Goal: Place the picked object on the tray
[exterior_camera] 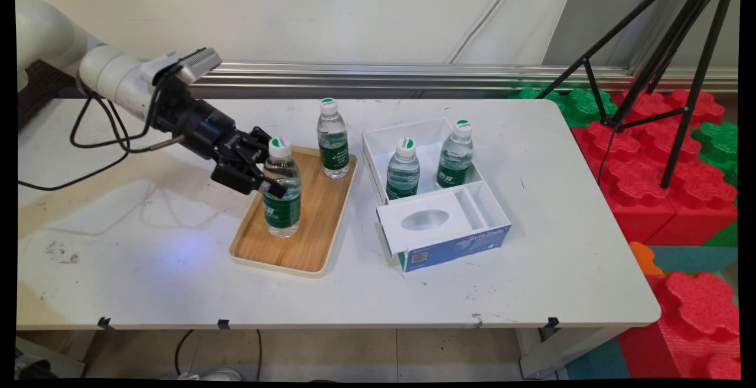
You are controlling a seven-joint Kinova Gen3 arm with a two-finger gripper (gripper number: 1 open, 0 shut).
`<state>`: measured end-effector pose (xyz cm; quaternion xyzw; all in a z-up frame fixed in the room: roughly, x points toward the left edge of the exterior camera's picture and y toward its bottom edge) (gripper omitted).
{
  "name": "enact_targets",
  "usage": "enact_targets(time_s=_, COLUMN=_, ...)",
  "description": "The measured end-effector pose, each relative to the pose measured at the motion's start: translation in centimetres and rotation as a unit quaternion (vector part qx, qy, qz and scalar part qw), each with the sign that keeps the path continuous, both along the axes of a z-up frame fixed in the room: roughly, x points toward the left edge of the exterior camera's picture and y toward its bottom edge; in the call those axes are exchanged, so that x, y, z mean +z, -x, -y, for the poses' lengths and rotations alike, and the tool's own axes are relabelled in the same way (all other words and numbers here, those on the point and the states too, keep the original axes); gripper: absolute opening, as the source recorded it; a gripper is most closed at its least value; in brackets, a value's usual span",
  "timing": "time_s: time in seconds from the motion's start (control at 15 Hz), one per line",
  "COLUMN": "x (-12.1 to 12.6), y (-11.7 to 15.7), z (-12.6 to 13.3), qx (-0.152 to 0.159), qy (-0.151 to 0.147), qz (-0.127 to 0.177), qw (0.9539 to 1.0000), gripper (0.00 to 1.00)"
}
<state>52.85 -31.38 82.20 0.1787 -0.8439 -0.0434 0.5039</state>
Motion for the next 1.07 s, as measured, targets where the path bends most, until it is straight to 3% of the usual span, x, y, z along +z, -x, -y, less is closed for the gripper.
enact_targets(time_s=1.07, x=-2.9, y=2.9, z=0.0, qx=-0.005, qy=0.004, qz=-0.017, qw=0.9998, gripper=0.00)
